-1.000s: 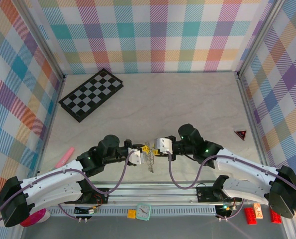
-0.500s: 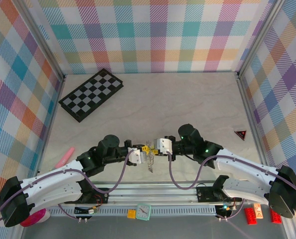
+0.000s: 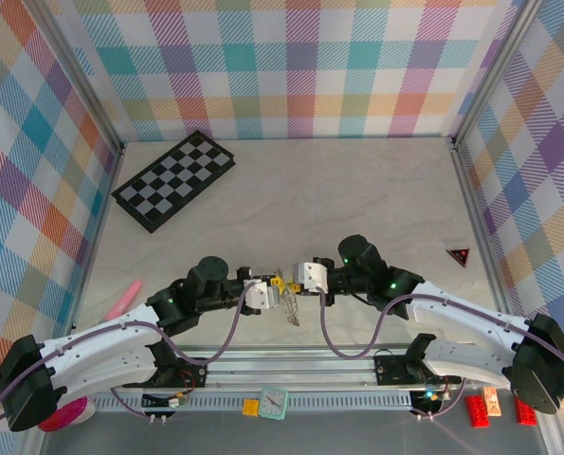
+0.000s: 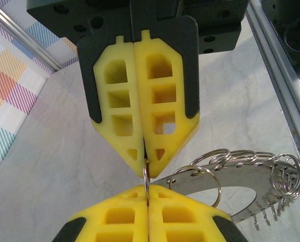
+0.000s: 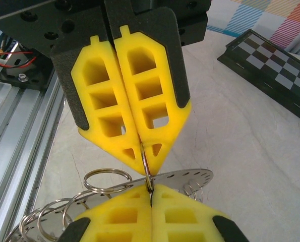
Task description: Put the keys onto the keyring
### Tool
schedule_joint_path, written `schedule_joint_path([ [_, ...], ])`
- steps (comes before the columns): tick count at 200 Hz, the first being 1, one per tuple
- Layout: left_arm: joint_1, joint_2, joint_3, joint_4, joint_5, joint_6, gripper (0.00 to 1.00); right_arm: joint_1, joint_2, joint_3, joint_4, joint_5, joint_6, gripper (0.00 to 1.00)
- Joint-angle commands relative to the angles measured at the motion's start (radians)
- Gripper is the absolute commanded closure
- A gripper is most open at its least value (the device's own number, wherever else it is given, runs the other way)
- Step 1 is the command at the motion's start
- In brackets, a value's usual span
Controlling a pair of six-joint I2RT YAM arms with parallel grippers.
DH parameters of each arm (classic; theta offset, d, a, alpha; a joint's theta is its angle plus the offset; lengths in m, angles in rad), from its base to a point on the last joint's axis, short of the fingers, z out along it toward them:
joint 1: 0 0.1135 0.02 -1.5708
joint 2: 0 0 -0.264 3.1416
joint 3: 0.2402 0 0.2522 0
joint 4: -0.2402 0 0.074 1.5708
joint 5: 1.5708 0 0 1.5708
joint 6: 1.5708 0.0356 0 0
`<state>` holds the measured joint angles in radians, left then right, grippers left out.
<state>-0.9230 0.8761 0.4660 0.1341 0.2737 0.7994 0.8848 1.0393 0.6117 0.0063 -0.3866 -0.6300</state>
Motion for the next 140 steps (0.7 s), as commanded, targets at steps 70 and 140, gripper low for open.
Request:
schedule_joint_path([
  [70, -0.011, 0.0, 0.021, 0.081, 0.004, -0.036, 0.92, 0.016, 0.007, 0.036, 0.011, -0.053, -0.007, 0.98],
  [140, -0.011, -0.002, 0.03, 0.057, -0.006, -0.038, 1.0, 0.016, -0.015, 0.026, 0.007, -0.027, 0.0, 0.82],
])
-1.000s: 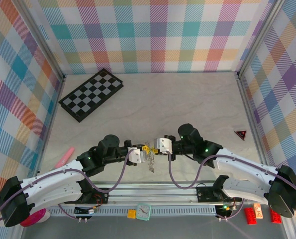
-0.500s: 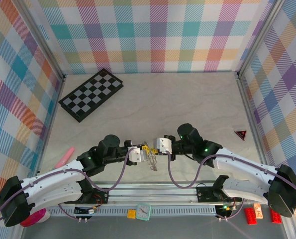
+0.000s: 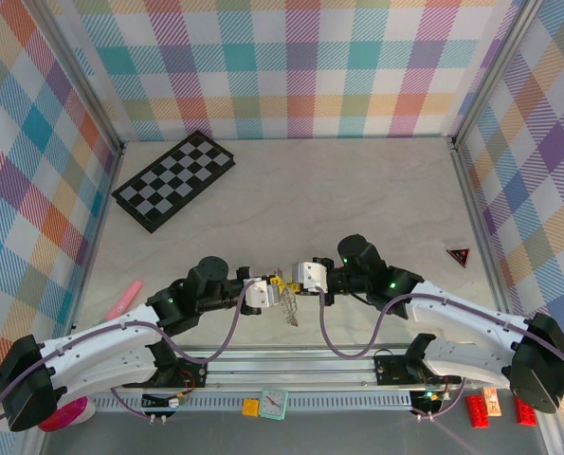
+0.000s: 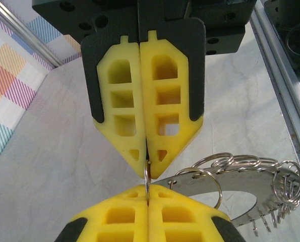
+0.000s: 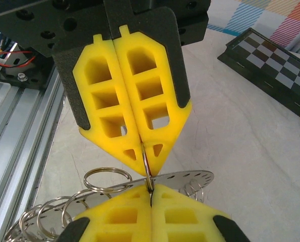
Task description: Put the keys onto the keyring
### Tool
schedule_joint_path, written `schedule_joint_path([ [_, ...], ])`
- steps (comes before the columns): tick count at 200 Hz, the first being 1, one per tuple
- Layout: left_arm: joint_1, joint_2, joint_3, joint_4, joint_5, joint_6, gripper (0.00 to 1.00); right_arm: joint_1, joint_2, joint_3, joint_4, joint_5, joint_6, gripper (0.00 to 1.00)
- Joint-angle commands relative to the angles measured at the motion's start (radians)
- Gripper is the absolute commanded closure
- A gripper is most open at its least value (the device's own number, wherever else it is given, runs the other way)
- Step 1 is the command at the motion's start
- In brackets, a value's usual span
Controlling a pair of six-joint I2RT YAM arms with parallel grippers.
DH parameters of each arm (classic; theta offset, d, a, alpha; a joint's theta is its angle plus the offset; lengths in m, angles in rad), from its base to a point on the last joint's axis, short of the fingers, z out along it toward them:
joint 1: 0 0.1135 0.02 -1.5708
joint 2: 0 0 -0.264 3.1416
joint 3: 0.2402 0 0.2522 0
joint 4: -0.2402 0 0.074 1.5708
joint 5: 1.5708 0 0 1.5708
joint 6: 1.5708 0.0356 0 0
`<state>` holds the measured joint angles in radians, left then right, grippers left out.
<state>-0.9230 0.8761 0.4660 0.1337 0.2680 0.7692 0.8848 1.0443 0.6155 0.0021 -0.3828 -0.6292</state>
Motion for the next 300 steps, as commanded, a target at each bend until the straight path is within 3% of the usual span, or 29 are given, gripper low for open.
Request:
schedule_joint_path([
  [1, -0.011, -0.003, 0.03, 0.057, 0.0, -0.008, 1.0, 0.016, -0.022, 0.022, 0.012, -0.03, 0.0, 0.81],
  [41, -0.01, -0.028, 0.034, 0.03, -0.06, -0.025, 1.0, 0.008, -0.14, -0.036, 0.026, 0.071, 0.062, 0.66],
  [72, -0.003, -0.046, 0.05, 0.008, -0.15, -0.125, 1.0, 0.006, -0.21, -0.072, 0.048, 0.166, 0.201, 0.58],
  [114, 0.039, -0.095, 0.1, -0.088, -0.294, -0.308, 1.0, 0.008, -0.18, -0.037, -0.011, 0.187, 0.394, 0.58],
  [149, 0.109, -0.133, 0.138, -0.193, -0.393, -0.428, 1.0, 0.01, -0.037, 0.043, -0.086, 0.177, 0.647, 0.59],
  [180, 0.179, -0.146, 0.166, -0.257, -0.499, -0.551, 1.0, 0.022, 0.196, 0.182, -0.187, 0.104, 0.868, 0.58],
  [208, 0.249, -0.152, 0.174, -0.304, -0.565, -0.618, 1.0, 0.066, 0.376, 0.275, -0.192, 0.112, 1.056, 0.61],
  [244, 0.339, -0.156, 0.167, -0.352, -0.618, -0.678, 1.0, 0.188, 0.508, 0.323, -0.122, 0.218, 1.147, 0.6],
  [300, 0.424, -0.178, 0.114, -0.31, -0.638, -0.758, 1.0, 0.275, 0.673, 0.37, 0.015, 0.285, 1.18, 0.61],
])
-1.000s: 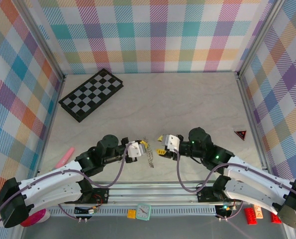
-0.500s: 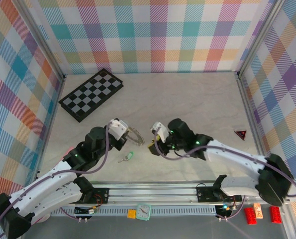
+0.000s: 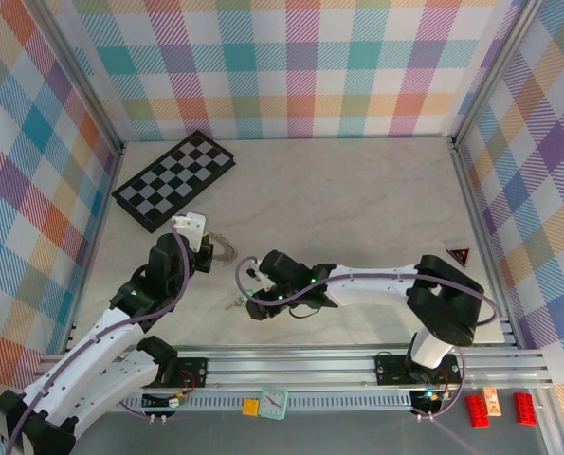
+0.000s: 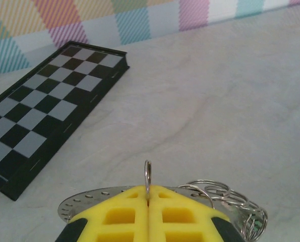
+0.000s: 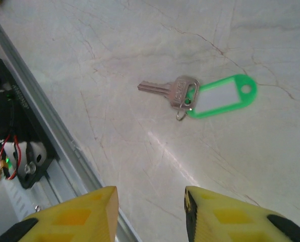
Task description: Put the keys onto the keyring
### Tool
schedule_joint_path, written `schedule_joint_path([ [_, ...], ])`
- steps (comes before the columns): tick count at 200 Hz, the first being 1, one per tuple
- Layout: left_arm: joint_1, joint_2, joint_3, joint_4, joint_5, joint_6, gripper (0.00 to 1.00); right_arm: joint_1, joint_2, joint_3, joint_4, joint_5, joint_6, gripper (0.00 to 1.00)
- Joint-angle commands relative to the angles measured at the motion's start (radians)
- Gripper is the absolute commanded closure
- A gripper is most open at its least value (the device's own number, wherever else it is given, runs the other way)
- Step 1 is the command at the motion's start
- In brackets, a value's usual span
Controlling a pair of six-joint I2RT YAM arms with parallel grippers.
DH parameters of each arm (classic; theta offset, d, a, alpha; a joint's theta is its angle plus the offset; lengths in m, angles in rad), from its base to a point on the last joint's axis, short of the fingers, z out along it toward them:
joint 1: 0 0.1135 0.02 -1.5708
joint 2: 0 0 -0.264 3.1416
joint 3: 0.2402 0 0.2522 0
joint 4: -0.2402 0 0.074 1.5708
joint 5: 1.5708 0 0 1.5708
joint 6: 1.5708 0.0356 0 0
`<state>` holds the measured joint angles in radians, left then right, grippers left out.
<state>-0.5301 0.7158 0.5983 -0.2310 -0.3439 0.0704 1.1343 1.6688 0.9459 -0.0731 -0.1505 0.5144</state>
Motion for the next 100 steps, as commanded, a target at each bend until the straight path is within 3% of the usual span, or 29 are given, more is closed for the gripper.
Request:
schedule_joint_path([
  [1, 0.033, -0.018, -0.019, 0.056, -0.025, -0.059, 1.0, 0.026, 0.051, 0.041, 0.089, 0.053, 0.036, 0.61],
  [40, 0.054, -0.013, -0.034, 0.085, -0.01, -0.078, 1.0, 0.036, 0.123, 0.104, 0.053, 0.113, 0.014, 0.63],
  [100, 0.061, 0.018, -0.028, 0.098, 0.009, -0.081, 1.0, 0.041, 0.21, 0.166, -0.003, 0.092, -0.025, 0.62],
])
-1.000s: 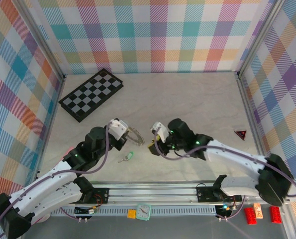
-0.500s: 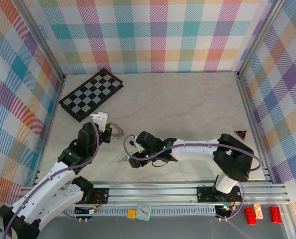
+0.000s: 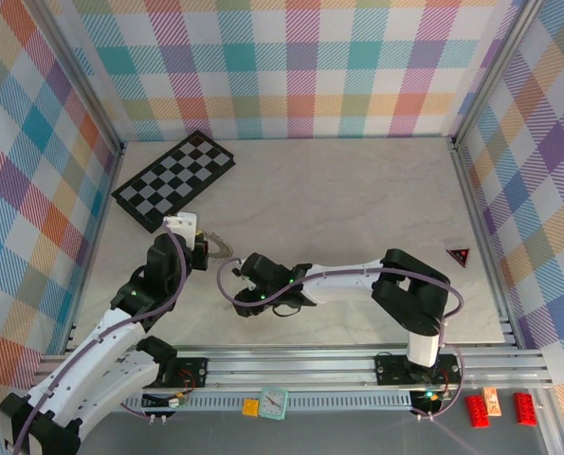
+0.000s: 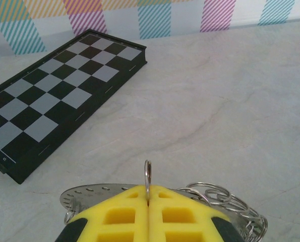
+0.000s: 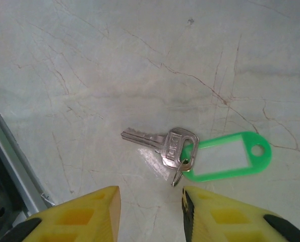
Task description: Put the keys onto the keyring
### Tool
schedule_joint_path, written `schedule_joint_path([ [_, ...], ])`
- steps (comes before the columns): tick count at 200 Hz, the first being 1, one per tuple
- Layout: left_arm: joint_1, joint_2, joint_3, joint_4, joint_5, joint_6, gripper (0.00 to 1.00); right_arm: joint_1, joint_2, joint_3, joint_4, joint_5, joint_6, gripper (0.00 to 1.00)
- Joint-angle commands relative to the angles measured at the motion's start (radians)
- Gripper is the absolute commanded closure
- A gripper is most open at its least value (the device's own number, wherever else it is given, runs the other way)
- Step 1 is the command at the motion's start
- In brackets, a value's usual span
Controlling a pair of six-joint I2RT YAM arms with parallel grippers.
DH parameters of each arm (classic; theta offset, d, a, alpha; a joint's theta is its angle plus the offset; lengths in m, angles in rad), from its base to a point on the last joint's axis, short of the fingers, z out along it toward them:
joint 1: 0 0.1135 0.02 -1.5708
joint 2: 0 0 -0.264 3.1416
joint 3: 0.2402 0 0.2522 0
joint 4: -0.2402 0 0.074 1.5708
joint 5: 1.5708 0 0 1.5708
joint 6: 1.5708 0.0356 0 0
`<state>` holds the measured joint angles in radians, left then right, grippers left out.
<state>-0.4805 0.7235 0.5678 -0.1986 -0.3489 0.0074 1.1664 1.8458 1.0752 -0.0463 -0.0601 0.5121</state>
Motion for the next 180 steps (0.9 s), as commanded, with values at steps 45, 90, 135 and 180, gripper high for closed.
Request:
schedule_joint_path([
  [45, 0.013, 0.01, 0.001, 0.068, 0.021, -0.015, 1.0, 0.009, 0.071, 0.063, -0.062, 0.033, -0.017, 0.67],
  [90, 0.013, 0.001, 0.001, 0.068, 0.028, -0.012, 1.0, 0.011, 0.096, 0.081, -0.072, 0.047, -0.01, 0.71],
  [135, 0.013, -0.007, -0.002, 0.07, 0.032, -0.012, 1.0, 0.018, 0.101, 0.09, -0.069, 0.06, -0.012, 0.73],
  [180, 0.013, -0.019, -0.014, 0.07, 0.025, -0.018, 1.0, 0.019, 0.099, 0.091, -0.072, 0.09, -0.004, 0.77],
])
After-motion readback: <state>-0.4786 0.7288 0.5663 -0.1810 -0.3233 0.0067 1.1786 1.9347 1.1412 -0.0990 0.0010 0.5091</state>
